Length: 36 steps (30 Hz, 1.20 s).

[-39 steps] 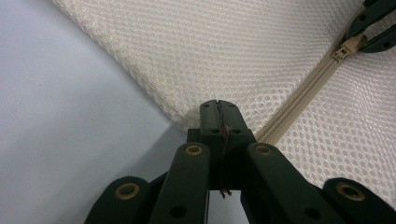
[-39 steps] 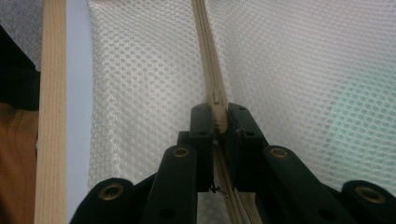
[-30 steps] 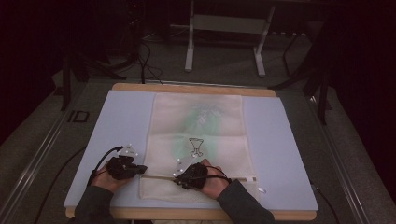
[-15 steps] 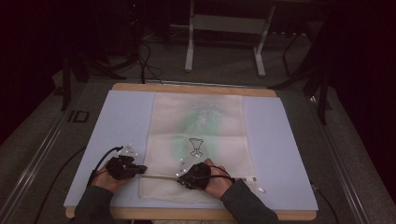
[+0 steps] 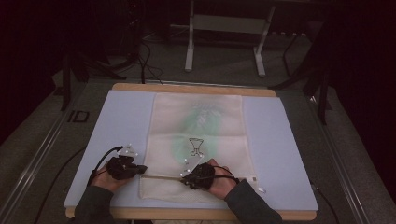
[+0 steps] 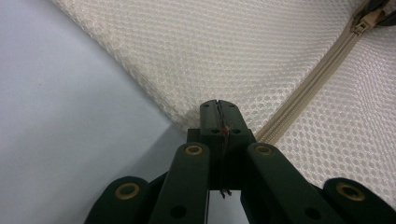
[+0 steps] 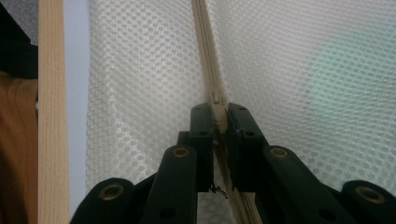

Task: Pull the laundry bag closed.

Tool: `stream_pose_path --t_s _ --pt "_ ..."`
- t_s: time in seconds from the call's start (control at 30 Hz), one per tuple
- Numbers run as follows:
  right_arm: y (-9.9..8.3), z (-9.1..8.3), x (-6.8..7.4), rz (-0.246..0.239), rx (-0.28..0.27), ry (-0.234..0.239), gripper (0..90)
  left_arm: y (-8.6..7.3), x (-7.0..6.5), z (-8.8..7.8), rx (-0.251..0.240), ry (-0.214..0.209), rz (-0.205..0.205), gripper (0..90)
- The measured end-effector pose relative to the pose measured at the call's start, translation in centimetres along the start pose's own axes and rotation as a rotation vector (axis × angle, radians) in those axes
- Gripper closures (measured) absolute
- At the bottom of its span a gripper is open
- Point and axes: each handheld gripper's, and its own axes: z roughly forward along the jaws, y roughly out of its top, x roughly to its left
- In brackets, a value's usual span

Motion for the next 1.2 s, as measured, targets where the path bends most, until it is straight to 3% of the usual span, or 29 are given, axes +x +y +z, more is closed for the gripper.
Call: stream_pose_path --t_s 1.2 --pt "-2.1 -1.7 -0.3 0.028 0.02 -0.015 82.0 0.0 0.0 0.0 0.001 -0.002 0.001 90.0"
